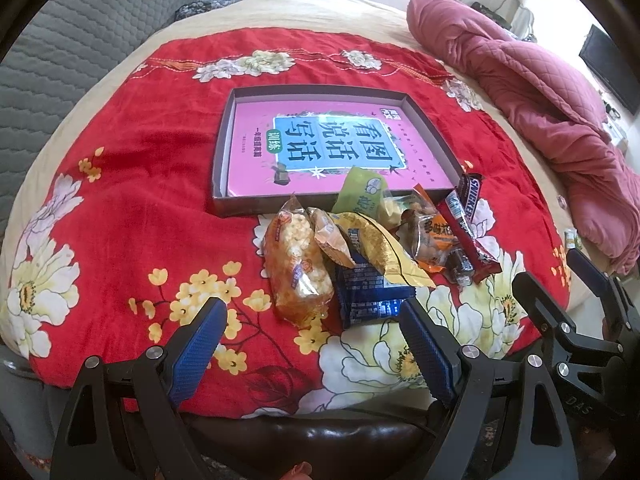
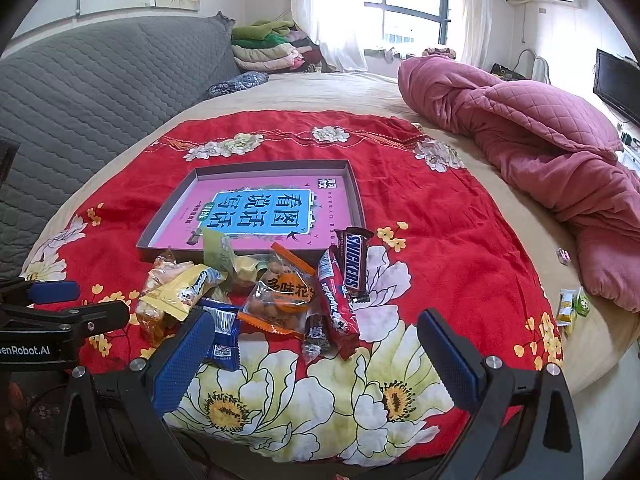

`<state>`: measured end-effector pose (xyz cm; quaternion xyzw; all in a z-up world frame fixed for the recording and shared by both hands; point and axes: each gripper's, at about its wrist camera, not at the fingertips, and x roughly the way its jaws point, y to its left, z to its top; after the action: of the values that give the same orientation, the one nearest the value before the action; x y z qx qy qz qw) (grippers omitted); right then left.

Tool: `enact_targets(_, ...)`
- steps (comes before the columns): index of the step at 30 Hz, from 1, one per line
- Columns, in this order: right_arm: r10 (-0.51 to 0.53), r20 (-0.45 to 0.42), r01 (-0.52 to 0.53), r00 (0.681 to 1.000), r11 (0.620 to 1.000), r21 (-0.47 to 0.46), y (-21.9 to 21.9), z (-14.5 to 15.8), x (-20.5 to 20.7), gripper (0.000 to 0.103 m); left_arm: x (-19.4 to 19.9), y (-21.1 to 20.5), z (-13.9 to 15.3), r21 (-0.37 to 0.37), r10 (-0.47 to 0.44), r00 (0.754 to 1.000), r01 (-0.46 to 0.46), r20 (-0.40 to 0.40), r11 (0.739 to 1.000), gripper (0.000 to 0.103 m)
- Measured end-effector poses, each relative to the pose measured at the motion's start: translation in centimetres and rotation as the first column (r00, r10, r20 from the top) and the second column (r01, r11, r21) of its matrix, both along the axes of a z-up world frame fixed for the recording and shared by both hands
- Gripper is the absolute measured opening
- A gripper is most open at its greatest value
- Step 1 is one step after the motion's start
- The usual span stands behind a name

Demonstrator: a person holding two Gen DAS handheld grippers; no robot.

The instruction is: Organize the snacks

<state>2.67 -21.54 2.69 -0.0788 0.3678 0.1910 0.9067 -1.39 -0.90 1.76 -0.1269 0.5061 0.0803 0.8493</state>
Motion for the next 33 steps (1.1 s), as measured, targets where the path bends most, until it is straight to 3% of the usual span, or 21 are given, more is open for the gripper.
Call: enact_targets(33,0.002,0.006,-0.002,1.0,1.0,0.0,0.01,0.23,-0.02,0.102,0.06,0.33,-0.01,0.011,0.016,1.0,-0.016,-0.003,1.0,0.088)
